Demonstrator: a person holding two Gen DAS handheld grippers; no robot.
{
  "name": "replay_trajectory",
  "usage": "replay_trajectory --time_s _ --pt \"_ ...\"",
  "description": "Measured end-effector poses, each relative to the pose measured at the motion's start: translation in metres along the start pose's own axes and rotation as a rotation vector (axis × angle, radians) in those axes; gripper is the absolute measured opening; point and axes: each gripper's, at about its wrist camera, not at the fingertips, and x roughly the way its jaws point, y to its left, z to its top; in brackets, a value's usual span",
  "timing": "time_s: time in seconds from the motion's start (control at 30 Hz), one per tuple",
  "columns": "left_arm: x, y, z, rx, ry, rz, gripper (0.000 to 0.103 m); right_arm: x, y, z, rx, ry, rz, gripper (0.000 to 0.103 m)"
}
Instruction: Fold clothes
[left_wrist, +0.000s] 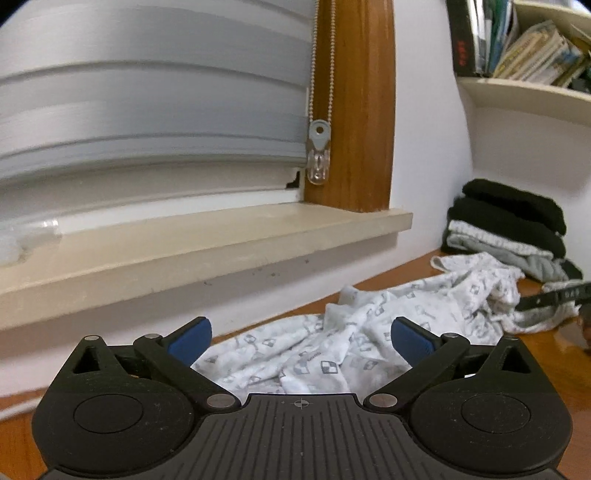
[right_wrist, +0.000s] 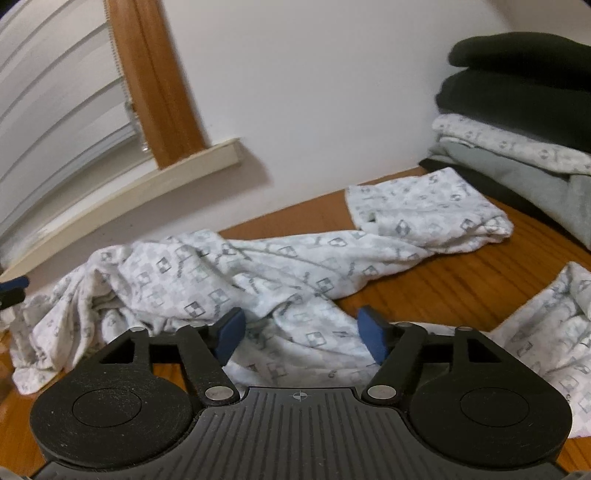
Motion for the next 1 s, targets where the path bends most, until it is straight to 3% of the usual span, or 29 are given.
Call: replay_trajectory --time_s 0.27,0.37,0.53,0.77,0.87,1.0 --pt "0.004 0.007 -0.002 -0.078 -0.001 0.026 0.103 -0.002 0.001 -0.001 0.001 -0.001 0.028 0.068" --pt "0.004 0.01 -0.003 -0.093 -0.012 0.047 0.103 -0.002 0.014 -0.002 -0.099 0.039 0.031 0.066" --pt "0.012 0.006 -0.006 -0.059 0.019 0.065 0.103 -0.017 0.036 -0.014 -0.264 0.088 -0.02 0.045" --pt "0.017 0.003 -0.014 -0.025 0.054 0.054 0.103 -0.028 0.041 -0.016 -0.356 0.127 -0.059 0.044" --pt "0.016 0.004 -0.014 -0.029 0.061 0.052 0.103 -0.029 0.044 -0.012 -0.399 0.133 -0.103 0.012" --pt "0.014 0.005 -0.01 -0.031 0.053 0.052 0.103 -0.04 0.047 0.009 -0.443 0.07 -0.158 0.011"
